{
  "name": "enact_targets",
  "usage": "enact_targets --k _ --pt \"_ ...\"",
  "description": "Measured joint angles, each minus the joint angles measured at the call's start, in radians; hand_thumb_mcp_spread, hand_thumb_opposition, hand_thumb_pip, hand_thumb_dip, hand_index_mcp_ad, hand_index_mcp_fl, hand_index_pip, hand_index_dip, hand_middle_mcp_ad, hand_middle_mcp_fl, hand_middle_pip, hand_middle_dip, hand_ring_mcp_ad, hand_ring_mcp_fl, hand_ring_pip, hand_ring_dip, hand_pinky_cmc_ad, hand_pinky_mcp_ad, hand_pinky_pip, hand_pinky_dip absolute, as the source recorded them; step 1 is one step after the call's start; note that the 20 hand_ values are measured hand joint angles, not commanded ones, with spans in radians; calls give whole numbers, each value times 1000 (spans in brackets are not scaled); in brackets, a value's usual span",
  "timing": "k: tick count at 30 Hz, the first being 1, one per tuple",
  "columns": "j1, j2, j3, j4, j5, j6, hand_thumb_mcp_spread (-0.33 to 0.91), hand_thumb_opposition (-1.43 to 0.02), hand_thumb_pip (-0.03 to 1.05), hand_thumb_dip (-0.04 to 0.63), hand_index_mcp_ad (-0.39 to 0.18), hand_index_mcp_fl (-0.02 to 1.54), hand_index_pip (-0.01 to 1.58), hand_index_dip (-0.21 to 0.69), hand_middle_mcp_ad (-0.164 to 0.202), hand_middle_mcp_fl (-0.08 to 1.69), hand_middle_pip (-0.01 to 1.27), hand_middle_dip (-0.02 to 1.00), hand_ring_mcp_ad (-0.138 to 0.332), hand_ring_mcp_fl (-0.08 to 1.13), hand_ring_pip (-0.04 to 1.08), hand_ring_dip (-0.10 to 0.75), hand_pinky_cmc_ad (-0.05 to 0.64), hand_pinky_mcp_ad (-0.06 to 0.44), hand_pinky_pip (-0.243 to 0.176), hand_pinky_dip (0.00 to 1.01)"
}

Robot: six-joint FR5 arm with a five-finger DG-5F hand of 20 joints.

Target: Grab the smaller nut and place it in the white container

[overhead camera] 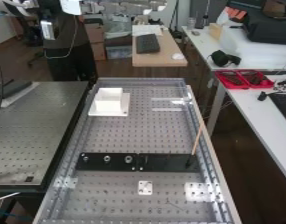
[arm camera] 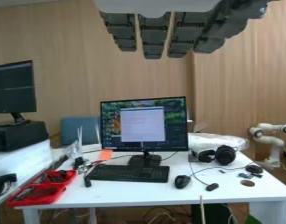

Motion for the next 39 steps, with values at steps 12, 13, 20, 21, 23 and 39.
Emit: enact_targets --k 12,13,20,21,23,39 --pt "-82 49 -166 126 -68 9 246 -543 377 52 -61 7 52 140 26 2 87 113 73 9 58 37 182 162 -10 66" --pt "-90 50 -178 137 -78 9 258 -569 393 51 -68 23 51 140 30 10 105 127 96 7 54 37 201 176 -10 80" --pt "-147 48 -245 188 -142 2 257 -709 466 59 -70 113 77 213 26 38 124 175 124 3 68 52 279 246 -10 91" --pt "-158 47 -255 197 -153 1 264 -724 468 59 -73 126 79 216 26 37 124 175 122 3 66 51 278 250 -10 98" --pt "-177 44 -276 212 -173 -2 265 -738 473 59 -70 126 79 216 26 37 124 175 138 0 86 52 300 248 -10 103" --pt "-265 15 -349 300 -227 -20 274 -775 543 79 -70 190 84 218 30 56 122 188 140 0 87 66 318 262 -23 117"
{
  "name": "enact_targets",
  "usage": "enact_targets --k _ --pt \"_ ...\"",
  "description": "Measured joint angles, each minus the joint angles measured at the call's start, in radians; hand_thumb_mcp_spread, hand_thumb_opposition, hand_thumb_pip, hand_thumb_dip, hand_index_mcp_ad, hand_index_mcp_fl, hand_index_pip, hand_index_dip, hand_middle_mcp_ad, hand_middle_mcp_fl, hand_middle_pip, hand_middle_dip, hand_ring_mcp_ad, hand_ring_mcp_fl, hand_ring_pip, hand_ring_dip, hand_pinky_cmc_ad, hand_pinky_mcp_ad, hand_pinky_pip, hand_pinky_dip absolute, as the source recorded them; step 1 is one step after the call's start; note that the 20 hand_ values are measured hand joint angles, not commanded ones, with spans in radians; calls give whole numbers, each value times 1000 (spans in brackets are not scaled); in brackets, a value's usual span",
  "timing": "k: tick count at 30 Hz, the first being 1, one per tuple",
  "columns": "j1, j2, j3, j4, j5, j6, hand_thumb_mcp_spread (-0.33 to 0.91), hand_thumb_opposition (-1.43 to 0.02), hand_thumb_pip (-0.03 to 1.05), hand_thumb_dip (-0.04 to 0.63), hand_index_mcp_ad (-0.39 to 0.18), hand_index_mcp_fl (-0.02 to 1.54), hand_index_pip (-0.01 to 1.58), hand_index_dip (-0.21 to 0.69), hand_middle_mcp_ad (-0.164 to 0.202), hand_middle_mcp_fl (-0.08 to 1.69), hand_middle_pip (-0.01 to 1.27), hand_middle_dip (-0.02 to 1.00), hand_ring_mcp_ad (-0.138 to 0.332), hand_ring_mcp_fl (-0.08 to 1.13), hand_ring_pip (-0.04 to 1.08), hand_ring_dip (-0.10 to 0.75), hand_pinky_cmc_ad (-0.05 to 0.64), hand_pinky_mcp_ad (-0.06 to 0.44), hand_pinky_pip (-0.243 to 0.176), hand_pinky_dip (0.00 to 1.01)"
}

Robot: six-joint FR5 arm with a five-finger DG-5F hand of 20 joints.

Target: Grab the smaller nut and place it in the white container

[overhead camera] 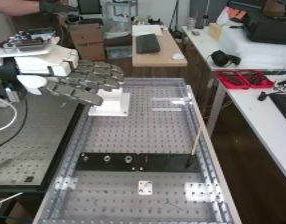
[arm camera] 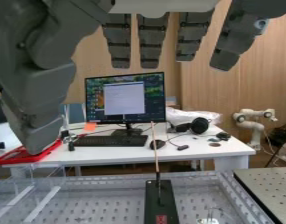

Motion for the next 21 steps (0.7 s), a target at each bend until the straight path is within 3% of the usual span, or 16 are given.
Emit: enact_targets --k 8,10,16,21 --pt "-28 -32 -33 62 -24 -2 290 -771 590 108 -73 215 122 230 26 58 122 192 140 0 91 73 318 264 -26 120" --pt "-34 -38 -41 77 -30 -4 312 -785 639 126 -87 220 199 230 30 58 122 192 138 0 91 73 318 264 -26 120" --pt "-51 -70 -55 100 -50 -17 321 -806 644 164 -105 211 531 230 30 58 124 192 140 0 91 73 318 264 -26 120" --pt "-64 -110 -63 119 -69 -38 344 -806 682 190 -113 115 841 230 28 56 126 208 138 0 87 82 316 264 -26 122"
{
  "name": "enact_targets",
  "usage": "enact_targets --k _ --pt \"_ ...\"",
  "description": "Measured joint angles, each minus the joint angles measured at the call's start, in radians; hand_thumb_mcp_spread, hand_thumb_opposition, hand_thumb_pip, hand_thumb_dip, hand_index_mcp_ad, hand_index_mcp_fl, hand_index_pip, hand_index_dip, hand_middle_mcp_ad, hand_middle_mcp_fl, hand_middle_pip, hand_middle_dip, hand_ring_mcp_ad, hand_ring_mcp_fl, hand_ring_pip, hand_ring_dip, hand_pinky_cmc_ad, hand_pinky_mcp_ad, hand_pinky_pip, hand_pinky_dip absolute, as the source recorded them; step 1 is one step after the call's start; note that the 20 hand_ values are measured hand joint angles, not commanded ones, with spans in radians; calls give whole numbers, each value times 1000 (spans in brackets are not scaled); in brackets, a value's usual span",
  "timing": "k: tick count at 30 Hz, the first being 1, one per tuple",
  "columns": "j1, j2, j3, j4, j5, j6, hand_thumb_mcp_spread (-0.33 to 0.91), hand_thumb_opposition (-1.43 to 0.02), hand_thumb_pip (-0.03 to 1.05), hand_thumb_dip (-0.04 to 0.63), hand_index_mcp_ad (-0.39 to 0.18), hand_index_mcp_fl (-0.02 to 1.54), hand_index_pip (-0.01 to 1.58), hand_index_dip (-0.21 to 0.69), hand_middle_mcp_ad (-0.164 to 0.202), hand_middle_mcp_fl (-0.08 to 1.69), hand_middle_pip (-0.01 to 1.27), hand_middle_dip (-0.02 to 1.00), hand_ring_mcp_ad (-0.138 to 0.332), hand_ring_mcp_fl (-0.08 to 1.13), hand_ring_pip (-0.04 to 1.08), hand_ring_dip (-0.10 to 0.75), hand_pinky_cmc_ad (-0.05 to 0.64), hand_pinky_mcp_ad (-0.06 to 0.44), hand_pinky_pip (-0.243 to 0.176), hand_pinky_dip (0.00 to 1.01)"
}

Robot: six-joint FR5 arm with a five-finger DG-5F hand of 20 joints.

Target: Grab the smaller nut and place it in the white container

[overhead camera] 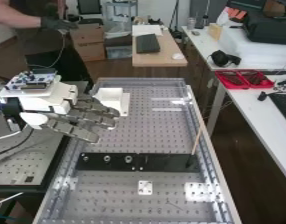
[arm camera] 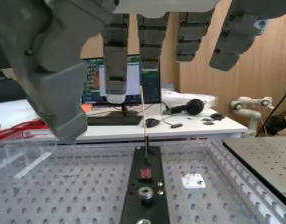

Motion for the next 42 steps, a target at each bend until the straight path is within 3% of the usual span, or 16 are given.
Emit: enact_targets --k 13,19,30,42 --pt "-16 -77 -32 103 -5 -11 347 -819 700 190 -115 23 1332 319 28 58 126 222 136 0 87 82 316 264 -26 122" --pt "-26 -112 -40 130 -9 -18 353 -834 668 190 -115 38 1426 351 24 99 126 220 129 0 87 82 312 262 -26 122" --pt "-37 -150 -43 147 -23 -46 393 -834 651 204 -115 72 1463 367 28 108 126 236 129 0 93 91 312 265 -12 124" --pt "-45 -171 -46 154 -37 -61 415 -885 656 237 -127 84 1363 363 24 120 126 246 129 0 89 96 316 265 -10 136"
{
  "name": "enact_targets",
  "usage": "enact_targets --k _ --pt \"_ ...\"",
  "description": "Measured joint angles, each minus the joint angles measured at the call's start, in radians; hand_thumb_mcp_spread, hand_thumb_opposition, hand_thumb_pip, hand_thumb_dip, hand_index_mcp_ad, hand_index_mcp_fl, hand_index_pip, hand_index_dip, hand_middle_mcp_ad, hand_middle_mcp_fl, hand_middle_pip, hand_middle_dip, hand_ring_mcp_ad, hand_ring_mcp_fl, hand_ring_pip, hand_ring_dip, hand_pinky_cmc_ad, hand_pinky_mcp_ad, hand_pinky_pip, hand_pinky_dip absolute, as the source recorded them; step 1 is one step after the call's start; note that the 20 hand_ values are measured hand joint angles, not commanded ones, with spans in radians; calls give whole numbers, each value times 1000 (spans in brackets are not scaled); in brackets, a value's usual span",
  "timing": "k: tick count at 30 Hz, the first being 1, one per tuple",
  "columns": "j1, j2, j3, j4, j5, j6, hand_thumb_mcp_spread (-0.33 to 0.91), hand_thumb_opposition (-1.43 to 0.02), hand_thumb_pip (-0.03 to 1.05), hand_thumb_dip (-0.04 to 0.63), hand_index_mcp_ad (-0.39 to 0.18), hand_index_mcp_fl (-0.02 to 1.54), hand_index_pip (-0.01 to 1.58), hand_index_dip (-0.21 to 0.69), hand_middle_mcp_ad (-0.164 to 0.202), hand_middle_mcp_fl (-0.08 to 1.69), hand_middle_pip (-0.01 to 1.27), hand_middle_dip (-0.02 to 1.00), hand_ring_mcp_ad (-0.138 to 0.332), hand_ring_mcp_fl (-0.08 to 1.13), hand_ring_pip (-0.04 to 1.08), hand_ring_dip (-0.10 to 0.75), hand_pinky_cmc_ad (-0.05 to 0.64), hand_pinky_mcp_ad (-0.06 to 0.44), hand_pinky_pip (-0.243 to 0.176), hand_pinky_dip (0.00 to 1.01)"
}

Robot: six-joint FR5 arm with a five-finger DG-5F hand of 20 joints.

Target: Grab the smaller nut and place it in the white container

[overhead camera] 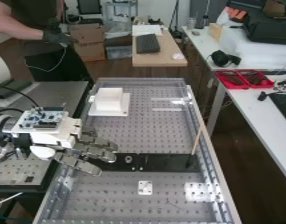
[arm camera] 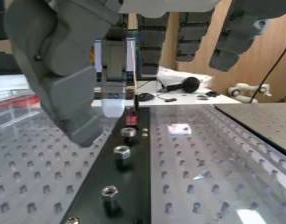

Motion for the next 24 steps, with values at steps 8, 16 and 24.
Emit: enact_targets --k 8,16,24 --pt "1 -4 -14 29 -2 13 431 -899 656 251 -134 120 1340 363 30 140 124 250 119 2 101 98 316 265 -10 136" --pt "5 -9 -27 49 -7 12 431 -899 656 251 -138 190 1396 361 26 185 126 253 115 2 112 106 316 258 3 138" --pt "10 -11 -31 46 -3 9 463 -927 656 265 -138 190 1396 361 26 185 126 253 119 2 108 119 318 260 5 138"
